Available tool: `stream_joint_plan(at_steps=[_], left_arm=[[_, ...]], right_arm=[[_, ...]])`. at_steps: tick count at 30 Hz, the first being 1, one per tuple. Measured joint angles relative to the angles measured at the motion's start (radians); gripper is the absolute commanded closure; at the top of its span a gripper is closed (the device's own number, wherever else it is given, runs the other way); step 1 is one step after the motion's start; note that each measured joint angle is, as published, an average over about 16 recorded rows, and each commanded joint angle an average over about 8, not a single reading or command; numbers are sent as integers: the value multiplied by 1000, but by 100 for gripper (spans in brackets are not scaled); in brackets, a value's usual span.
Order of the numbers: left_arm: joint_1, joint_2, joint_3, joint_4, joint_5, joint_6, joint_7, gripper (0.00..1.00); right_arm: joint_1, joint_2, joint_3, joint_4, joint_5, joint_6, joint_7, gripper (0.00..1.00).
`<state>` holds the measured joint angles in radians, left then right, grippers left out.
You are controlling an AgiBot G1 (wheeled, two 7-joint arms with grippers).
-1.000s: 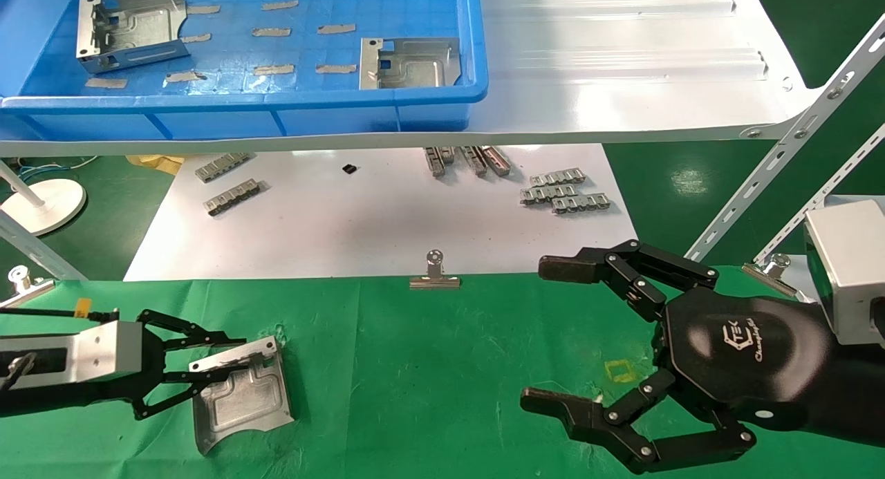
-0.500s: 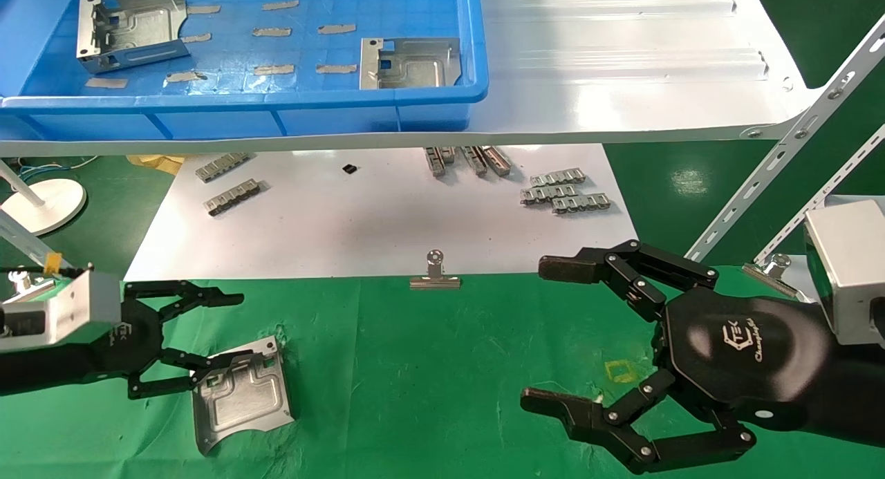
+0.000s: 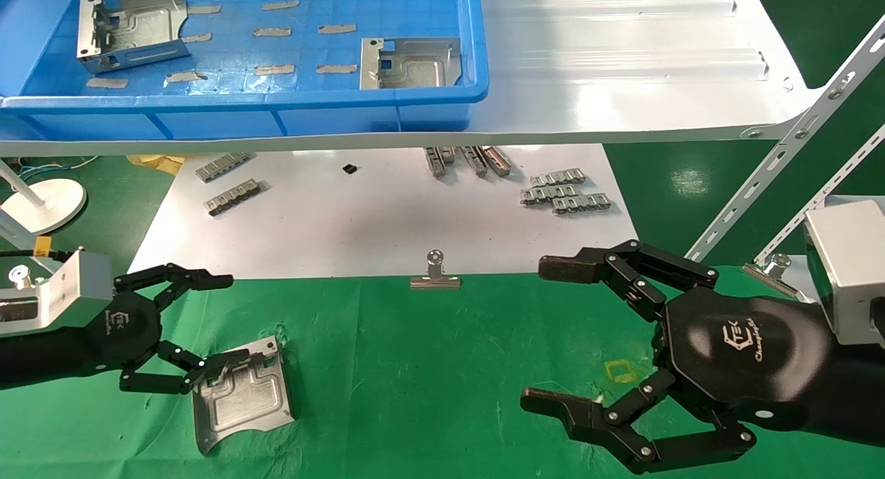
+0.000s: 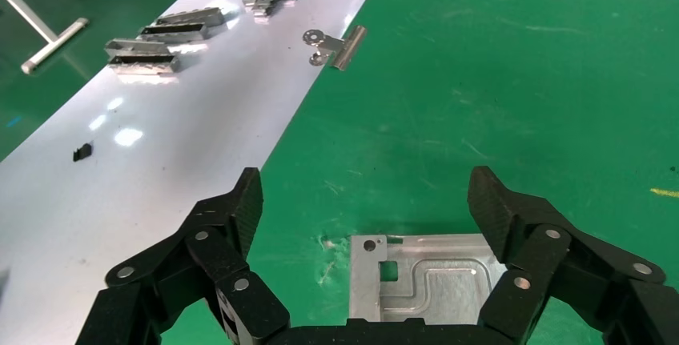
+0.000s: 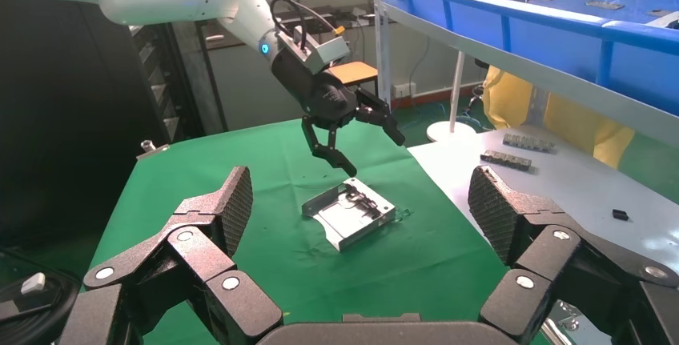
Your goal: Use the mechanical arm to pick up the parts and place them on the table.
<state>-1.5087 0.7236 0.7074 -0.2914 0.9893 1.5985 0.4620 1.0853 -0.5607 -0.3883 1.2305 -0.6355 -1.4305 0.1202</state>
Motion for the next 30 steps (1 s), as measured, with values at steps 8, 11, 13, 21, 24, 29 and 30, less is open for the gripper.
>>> stream_joint_plan(at_steps=[8,11,13,21,24,29,30], left_arm=[[31,-8,-31,-70,-13,-8,-39,0],[49,-13,-49,-113,-25,-12,-68,0],[63,-16,-63,-145,-34,-16,-89,0],[122,-32,-120,-279,-69,-29,-177,0],[144,-37,-142,-329,-83,-35,-211,0],[181,-47,-178,-413,-105,-43,-266,0],[188,-49,-185,-430,-109,-45,-277,0]], right_arm=[[0,0,0,0,0,0,0,0],[0,0,0,0,0,0,0,0],[0,0,0,0,0,0,0,0],[0,0,0,0,0,0,0,0],[0,0,0,0,0,0,0,0],[0,0,0,0,0,0,0,0],[0,0,0,0,0,0,0,0]])
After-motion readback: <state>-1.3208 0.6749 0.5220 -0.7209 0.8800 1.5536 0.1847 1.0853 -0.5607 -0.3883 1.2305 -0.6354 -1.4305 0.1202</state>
